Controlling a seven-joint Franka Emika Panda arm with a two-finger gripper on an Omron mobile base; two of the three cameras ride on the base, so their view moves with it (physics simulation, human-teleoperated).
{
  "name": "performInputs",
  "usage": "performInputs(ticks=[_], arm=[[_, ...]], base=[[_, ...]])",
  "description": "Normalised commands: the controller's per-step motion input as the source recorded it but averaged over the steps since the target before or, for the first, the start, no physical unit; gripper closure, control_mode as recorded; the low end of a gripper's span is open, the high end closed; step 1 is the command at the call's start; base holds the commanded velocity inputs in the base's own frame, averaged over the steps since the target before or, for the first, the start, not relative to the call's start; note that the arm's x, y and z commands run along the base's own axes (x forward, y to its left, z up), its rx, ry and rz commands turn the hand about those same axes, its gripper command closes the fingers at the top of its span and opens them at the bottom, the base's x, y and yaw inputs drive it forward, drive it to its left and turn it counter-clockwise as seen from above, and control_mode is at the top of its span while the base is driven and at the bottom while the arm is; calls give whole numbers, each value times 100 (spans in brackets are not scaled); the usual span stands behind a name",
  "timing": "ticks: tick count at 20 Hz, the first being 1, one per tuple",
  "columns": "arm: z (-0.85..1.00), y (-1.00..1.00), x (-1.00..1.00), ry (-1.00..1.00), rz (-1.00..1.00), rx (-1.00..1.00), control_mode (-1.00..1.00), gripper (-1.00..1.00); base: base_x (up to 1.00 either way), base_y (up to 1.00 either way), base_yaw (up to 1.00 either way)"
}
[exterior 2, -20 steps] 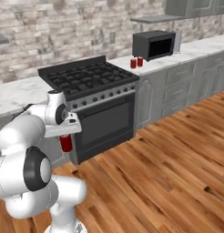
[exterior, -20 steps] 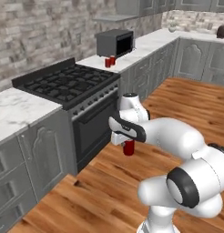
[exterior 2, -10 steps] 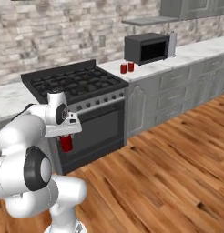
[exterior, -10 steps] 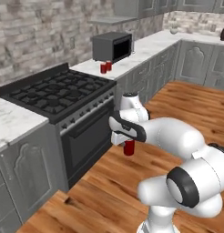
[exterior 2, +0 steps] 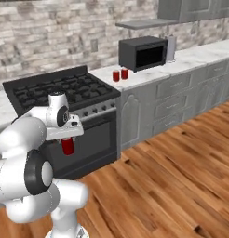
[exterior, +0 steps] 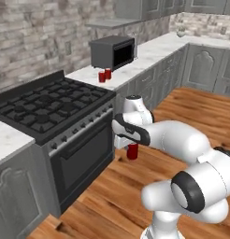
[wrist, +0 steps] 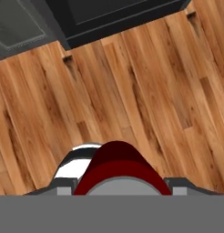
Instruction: Four empty soda cans are scattered around the kitchen. Gather all the cans and cluster them next to the stove for recycling.
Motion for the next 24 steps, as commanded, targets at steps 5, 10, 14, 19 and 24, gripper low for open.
performInputs(ticks=[5, 10, 14, 19, 24], arm=[[0, 0, 0, 0, 0, 0, 100, 100], [0, 0, 0, 0, 0, 0, 100, 100], [0, 0, 0, 0, 0, 0, 100, 100], [0, 0, 0, 0, 0, 0, 100, 100], [0, 0, 0, 0, 0, 0, 100, 100]], base=[[75, -12, 3], [75, -9, 3], [75, -6, 3], [75, -6, 4], [75, -9, 4]])
